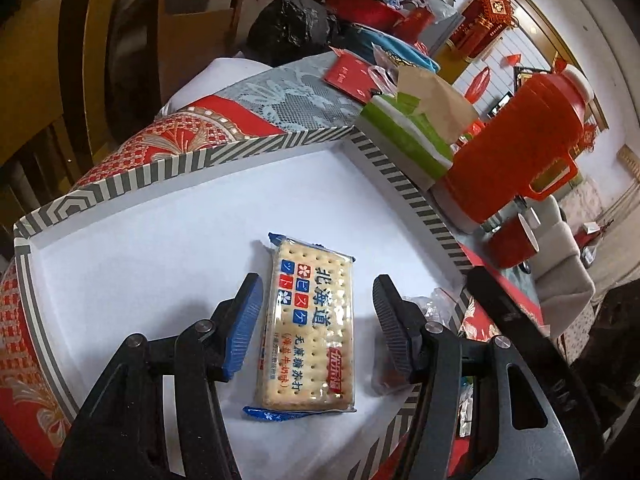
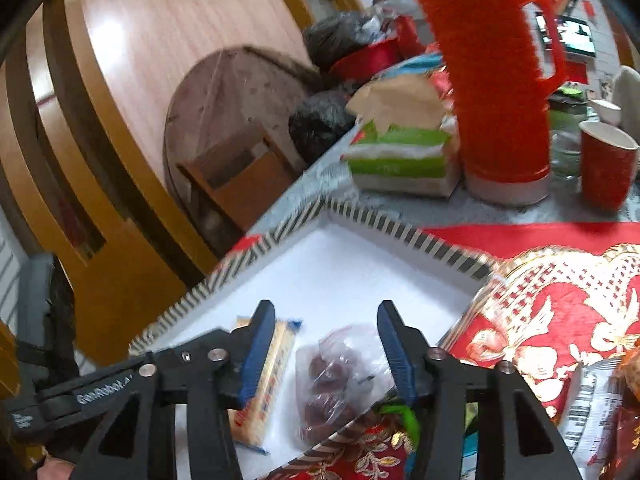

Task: Organize snacks
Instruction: 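Carry both into the white box and open both tools to release, then grasp the white long packet with the left tool while the right grasps the green cow-print pack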

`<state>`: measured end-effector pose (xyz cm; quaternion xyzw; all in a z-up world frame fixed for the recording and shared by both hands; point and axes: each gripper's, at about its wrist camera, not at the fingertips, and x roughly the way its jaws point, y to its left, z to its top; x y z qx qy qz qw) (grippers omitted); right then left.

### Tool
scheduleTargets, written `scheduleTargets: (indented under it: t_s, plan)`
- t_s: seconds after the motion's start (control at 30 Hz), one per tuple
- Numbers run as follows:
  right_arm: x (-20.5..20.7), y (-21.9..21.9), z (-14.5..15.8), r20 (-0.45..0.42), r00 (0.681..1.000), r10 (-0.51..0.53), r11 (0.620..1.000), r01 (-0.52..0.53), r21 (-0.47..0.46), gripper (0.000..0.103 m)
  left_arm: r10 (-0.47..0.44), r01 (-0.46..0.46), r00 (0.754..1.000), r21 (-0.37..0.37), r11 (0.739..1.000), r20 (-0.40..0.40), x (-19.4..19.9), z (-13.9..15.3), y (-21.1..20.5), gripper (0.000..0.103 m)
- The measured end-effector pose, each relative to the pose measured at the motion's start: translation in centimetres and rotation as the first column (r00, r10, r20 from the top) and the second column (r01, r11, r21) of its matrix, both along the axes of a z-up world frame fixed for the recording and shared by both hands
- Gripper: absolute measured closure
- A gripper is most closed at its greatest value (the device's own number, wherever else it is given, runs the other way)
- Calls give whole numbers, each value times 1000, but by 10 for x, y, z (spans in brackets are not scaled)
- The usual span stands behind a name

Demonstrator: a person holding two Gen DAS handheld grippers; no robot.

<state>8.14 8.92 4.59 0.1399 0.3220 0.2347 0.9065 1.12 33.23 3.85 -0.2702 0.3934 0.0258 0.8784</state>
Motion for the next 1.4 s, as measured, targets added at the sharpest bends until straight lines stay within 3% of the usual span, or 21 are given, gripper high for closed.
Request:
scheduleTargets:
  t_s: [0.2,0.3,0.37,0.47,0.53,0.67,0.77,0.93,1.03,1.13,1.4]
  plan:
    - [-17,-37,20,14,999,-52,998,51,21,51,-21,21,999,-6,1000,30,-3,5,-6,45]
    - [-40,-70,36,66,995,-75,997,76,-9,51,-49,49,996,1,999,70,-7,12,-17,37]
    - [-59,-98,44,118,988,-97,993,104,-57,51,-96,94,990,20,995,99,-8,17,-28,34]
    - [-86,-140,47,187,977,-100,984,125,-128,45,-239,230,959,73,970,151,-12,26,-61,28]
    - [-103,-169,44,235,969,-79,978,121,-171,40,-349,337,921,99,936,173,-15,27,-88,28]
    - [-125,-212,27,235,971,-39,973,90,-211,39,-568,548,803,152,823,180,-25,22,-142,28]
    - [-128,-234,5,127,992,-6,974,34,-222,39,-687,659,706,197,726,170,-31,16,-174,28]
    - [-113,-243,-23,-50,996,-80,952,61,-299,39,-830,780,540,287,556,139,-31,13,-216,28]
    - [-111,-241,-31,-82,994,-73,954,45,-298,39,-888,838,454,301,455,80,-26,6,-235,28]
    - [-114,-233,-35,-85,996,-37,955,10,-297,39,-913,868,409,301,394,17,-19,-1,-249,28]
    - [-108,-235,-43,-128,986,-104,938,55,-343,39,-914,880,405,283,381,-32,-9,-10,-266,28]
